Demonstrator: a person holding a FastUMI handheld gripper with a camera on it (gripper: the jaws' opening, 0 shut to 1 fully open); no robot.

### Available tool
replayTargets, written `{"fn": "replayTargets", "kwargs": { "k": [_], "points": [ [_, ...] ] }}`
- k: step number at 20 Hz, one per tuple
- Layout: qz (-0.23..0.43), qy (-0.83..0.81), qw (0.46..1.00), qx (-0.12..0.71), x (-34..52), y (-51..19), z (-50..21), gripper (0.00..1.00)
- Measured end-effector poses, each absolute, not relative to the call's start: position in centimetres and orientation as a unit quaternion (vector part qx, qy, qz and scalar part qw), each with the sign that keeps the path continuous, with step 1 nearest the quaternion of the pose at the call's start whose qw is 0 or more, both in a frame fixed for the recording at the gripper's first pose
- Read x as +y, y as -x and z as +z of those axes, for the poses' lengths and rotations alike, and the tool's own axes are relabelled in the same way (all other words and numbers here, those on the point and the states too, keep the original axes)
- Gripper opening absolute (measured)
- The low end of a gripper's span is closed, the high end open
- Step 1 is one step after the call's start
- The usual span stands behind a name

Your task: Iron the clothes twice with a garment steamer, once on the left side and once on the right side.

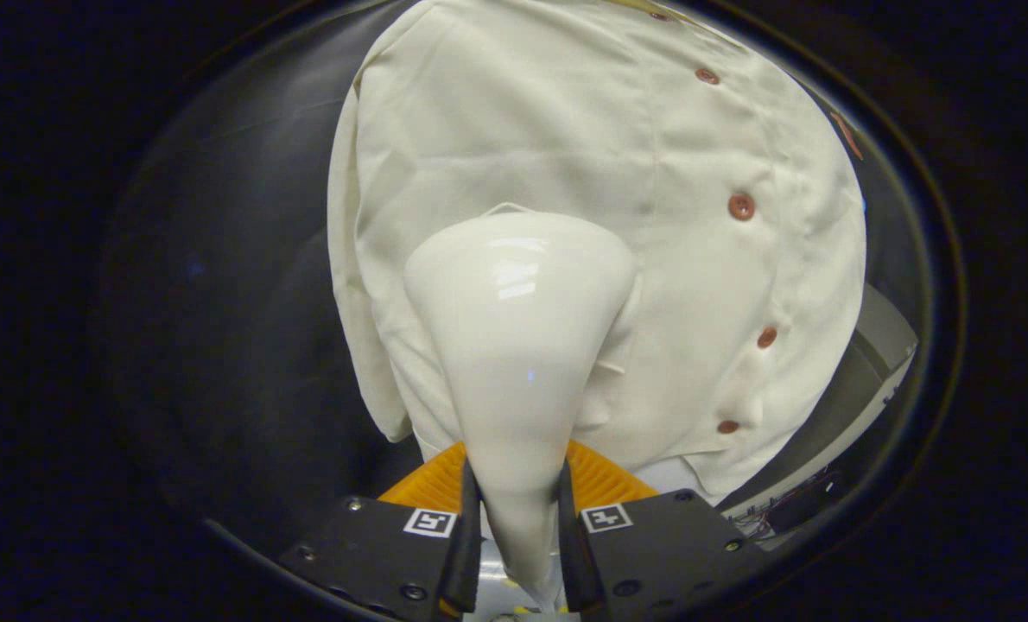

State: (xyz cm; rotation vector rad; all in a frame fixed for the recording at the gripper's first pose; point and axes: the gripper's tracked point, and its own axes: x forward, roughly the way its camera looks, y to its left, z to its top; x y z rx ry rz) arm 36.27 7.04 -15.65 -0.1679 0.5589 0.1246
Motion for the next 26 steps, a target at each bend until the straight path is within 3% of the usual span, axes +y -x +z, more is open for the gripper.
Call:
{"fn": "replayTargets", "kwargs": {
  "k": [15, 26],
  "points": [
    [0.079, 0.101, 0.916, 0.380, 6.1, -34.5, -25.9, 0.39],
    [0.126, 0.054, 0.946, 0.295, 3.8, -29.8, -13.7, 0.39]
  ]
}}
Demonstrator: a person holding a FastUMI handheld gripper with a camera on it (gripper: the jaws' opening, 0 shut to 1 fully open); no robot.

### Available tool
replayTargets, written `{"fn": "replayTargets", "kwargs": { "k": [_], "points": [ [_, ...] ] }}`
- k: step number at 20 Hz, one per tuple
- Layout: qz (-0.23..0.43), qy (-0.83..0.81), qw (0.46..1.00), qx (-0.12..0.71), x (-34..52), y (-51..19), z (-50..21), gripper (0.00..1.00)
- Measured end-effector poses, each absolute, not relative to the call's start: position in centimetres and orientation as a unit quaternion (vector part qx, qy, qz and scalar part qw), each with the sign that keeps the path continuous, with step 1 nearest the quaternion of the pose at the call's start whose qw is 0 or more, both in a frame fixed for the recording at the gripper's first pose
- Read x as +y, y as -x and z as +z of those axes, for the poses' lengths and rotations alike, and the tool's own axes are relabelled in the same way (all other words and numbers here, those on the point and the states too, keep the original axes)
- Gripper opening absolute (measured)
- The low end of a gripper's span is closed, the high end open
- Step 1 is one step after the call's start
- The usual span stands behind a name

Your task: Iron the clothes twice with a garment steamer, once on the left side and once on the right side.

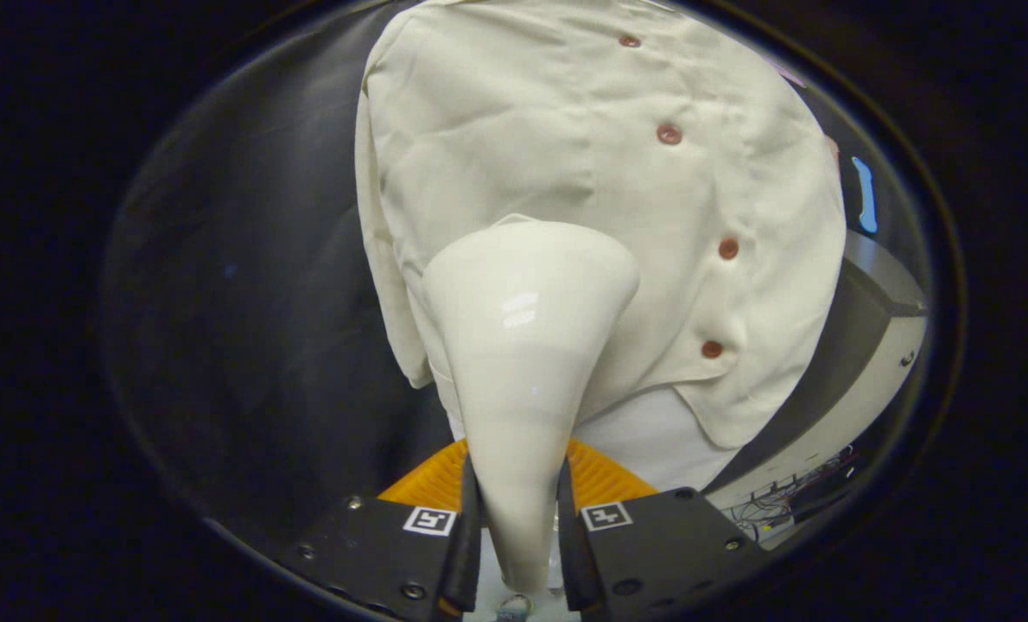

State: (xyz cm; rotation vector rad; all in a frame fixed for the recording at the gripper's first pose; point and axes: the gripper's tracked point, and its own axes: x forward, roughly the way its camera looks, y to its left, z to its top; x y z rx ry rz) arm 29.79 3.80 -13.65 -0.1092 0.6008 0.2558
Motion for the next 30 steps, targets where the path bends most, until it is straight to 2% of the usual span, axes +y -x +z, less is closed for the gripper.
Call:
{"fn": "replayTargets", "kwargs": {
  "k": [11, 15, 21, 25, 30],
  "points": [
    [0.197, 0.053, 0.955, 0.215, 0.5, -24.4, 2.7, 0.40],
    [0.180, 0.058, 0.969, 0.161, -2.1, -25.9, 9.8, 0.39],
    [0.144, 0.013, 0.981, 0.131, -5.3, -29.8, 16.8, 0.39],
    [0.117, 0.013, 0.984, 0.132, -6.9, -33.2, 18.7, 0.39],
    [0.102, 0.023, 0.983, 0.153, -7.5, -36.2, 17.5, 0.40]
  ]
}}
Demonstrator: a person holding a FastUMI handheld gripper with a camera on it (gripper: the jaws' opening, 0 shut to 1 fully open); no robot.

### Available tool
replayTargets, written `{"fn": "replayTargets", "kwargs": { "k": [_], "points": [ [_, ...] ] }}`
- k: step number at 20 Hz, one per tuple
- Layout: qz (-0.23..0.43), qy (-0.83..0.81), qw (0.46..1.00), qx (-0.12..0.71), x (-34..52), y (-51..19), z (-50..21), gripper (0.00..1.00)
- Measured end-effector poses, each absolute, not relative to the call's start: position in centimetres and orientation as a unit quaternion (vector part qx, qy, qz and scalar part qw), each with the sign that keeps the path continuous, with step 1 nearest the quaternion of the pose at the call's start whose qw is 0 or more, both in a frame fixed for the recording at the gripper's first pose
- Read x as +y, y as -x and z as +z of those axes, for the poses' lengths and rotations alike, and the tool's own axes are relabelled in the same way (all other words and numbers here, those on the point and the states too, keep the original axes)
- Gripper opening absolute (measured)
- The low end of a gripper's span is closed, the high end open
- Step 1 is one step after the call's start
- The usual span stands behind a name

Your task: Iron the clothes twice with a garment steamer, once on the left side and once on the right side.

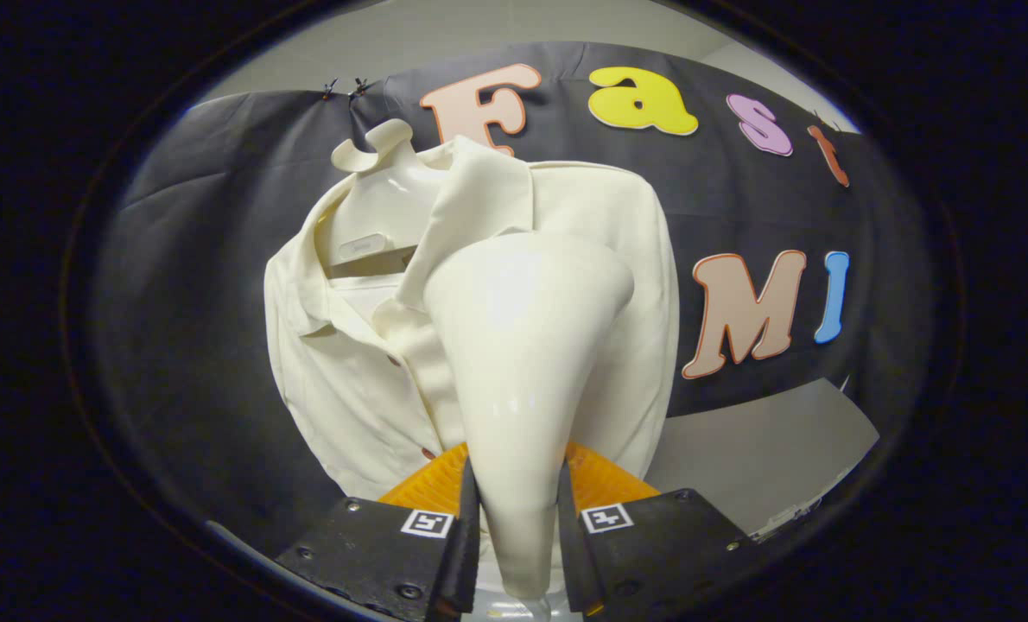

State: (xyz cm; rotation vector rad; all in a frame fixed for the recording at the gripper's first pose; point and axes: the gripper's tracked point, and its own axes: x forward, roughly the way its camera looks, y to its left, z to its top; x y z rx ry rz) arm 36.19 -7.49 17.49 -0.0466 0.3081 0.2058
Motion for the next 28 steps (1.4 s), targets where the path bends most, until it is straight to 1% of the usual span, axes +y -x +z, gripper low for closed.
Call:
{"fn": "replayTargets", "kwargs": {
  "k": [13, 20, 28],
  "points": [
    [0.085, 0.033, 0.974, 0.207, -7.8, -36.8, 10.4, 0.40],
    [0.062, 0.010, 0.962, 0.265, -10.1, -36.2, 4.5, 0.40],
    [0.045, 0.010, 0.949, 0.311, -12.0, -35.9, -2.1, 0.40]
  ]
}}
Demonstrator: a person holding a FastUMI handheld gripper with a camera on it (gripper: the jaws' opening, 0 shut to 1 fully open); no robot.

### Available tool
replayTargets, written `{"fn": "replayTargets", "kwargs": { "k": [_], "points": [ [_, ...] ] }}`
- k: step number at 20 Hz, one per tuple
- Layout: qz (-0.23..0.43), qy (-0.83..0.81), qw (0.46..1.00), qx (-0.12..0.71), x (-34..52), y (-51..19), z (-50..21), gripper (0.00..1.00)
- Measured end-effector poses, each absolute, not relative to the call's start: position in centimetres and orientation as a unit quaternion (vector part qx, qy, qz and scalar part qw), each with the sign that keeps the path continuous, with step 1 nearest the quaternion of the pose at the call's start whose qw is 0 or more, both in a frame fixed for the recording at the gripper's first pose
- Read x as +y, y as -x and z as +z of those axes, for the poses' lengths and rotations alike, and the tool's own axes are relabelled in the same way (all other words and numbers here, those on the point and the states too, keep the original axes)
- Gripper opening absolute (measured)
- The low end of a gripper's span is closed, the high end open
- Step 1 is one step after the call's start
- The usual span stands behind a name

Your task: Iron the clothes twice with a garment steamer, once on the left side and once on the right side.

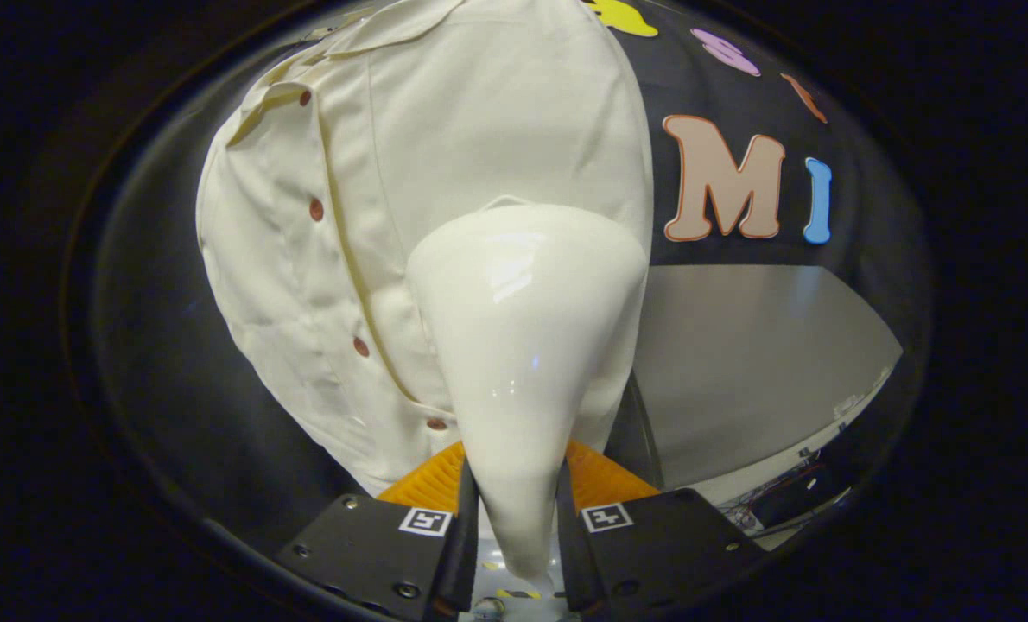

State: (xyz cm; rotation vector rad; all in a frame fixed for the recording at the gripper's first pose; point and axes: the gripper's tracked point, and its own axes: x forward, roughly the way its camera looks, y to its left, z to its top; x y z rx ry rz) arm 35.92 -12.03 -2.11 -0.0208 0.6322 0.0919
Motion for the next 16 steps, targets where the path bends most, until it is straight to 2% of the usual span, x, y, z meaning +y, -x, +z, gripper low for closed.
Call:
{"fn": "replayTargets", "kwargs": {
  "k": [16],
  "points": [
    [0.048, 0.049, 0.917, 0.392, -14.7, -35.5, -13.6, 0.40]
  ]
}}
